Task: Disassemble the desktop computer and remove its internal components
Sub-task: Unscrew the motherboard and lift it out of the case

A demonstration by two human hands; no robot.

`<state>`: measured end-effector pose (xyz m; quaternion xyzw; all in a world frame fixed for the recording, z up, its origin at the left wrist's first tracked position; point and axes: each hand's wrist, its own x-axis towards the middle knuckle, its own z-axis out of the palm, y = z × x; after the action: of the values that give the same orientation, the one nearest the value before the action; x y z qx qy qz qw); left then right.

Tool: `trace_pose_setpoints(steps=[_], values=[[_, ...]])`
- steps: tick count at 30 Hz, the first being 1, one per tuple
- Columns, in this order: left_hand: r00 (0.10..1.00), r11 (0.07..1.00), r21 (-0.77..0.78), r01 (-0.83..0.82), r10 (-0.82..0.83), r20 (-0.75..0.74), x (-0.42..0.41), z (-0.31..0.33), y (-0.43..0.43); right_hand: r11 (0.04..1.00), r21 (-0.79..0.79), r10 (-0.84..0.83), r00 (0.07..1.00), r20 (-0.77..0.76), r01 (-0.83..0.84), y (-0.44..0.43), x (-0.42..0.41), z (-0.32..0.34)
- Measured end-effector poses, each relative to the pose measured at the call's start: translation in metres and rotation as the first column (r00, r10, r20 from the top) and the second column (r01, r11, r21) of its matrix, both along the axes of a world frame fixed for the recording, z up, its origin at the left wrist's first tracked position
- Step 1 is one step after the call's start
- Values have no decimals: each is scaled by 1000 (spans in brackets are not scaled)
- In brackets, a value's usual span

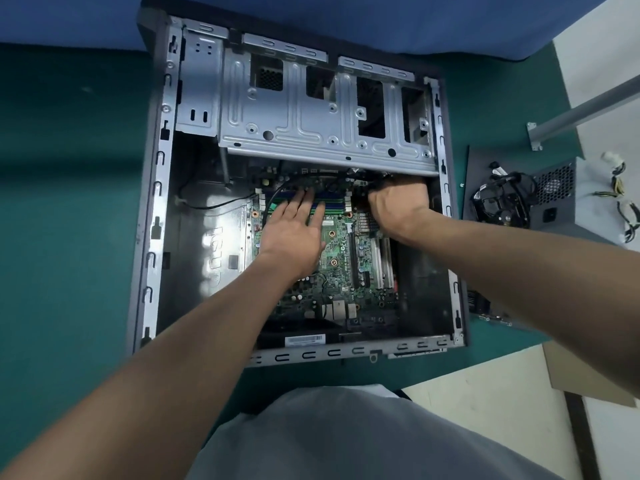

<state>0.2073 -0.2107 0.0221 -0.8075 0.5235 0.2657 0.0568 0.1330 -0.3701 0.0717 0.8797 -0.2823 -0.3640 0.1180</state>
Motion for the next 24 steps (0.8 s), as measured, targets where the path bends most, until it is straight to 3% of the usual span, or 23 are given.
trace_pose_setpoints(steps=[3,5,8,13,19,24], values=[[1000,1000,7,3,-2,-8,1,1,-1,995,7,99,995,-12,-99,-2,-7,0],[1000,1000,2,-7,7,-15,1,3,-1,999,24,-51,991,124,48,-7,-5,1],[1000,1000,2,-26,26,-18,-1,4,-2,996,-90,47,973,225,-27,-9,-5,-12],[999,999,8,-33,33,-15,-2,6,-3,999,-32,27,987,157,-23,-12,-8,-13],[999,1000,12,-28,28,-33,-1,5,-1,992,-89,90,994,67,-84,-12,-6,-12],[999,999,18,-34,34,-27,-4,3,-1,988,42,146,985,88,-150,-10,-8,-6]])
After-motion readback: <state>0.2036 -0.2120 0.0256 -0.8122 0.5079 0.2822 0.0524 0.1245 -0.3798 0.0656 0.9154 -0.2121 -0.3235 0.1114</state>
